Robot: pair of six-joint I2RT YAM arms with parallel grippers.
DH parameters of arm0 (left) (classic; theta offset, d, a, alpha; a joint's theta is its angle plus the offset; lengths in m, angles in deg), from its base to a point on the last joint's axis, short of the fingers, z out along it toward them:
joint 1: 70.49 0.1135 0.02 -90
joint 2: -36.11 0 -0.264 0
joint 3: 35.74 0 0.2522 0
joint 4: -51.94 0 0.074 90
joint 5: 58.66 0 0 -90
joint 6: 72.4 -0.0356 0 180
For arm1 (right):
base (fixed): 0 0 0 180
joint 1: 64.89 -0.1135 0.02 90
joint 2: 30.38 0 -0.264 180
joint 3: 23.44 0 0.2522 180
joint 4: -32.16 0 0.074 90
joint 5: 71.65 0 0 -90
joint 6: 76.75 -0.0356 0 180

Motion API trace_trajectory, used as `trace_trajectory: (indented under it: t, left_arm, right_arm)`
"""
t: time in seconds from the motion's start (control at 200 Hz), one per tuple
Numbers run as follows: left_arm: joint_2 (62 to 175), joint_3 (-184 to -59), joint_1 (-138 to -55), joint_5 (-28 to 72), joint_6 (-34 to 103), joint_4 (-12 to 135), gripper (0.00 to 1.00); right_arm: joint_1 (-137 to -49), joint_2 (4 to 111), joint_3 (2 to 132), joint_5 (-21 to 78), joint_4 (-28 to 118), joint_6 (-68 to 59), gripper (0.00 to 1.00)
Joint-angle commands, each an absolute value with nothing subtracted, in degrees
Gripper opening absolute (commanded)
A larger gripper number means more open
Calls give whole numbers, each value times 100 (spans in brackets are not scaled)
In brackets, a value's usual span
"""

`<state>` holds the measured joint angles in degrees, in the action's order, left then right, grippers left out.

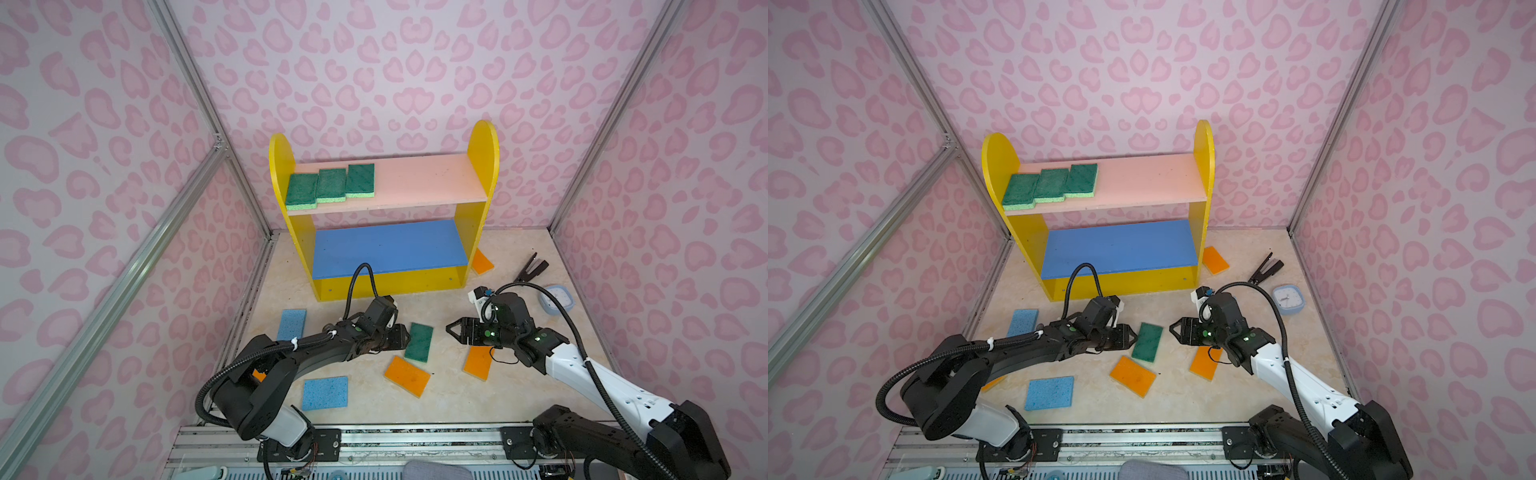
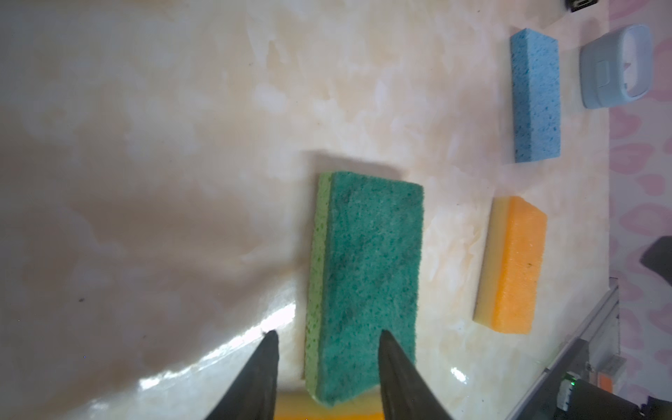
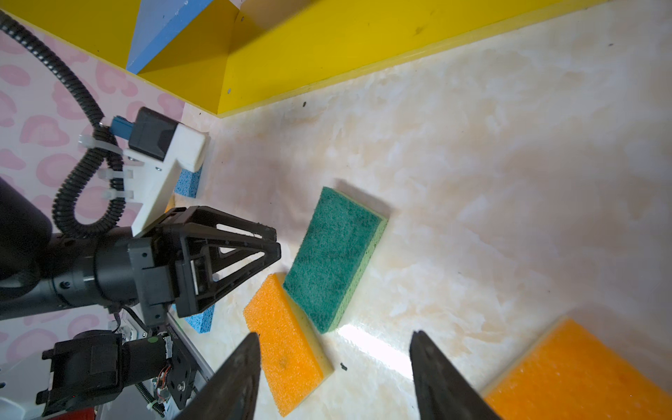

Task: Place and organize the cleaning sponges onto the shelf
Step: 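Grasp the green sponge with the left gripper while the right gripper waits beside it, then lift the green sponge with the left gripper while the right gripper closes on it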

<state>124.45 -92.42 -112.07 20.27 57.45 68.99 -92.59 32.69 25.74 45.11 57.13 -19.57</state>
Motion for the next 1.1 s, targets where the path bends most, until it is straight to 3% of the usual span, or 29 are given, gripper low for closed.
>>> trace_trajectory:
  t: [0.0, 0.205, 0.36, 0.575, 0.91, 1.095]
  left_arm:
    - [12651, -9426, -11274, 2103, 5656, 6945, 47]
    - [13162, -9715, -11390, 2161, 5677, 6992, 45]
    - [13488, -9895, -11472, 2166, 5723, 6987, 38]
    - [13464, -9908, -11481, 2183, 5799, 6929, 4]
    - [12254, -9536, -11209, 2228, 6461, 6724, 4]
    - [11385, -9454, -10933, 2142, 6959, 6778, 4]
  right_arm:
    - [-9265, 3363, 2609, 4481, 5718, -1916, 66]
    - [-9266, 3456, 2675, 4463, 5761, -1816, 66]
    - [-9265, 3475, 2671, 4436, 5801, -1783, 66]
    - [-9248, 3350, 2606, 4401, 5861, -1778, 65]
    - [-9318, 2847, 2175, 4646, 5301, -2367, 66]
    - [-10268, 2910, 1527, 4213, 3636, -3438, 66]
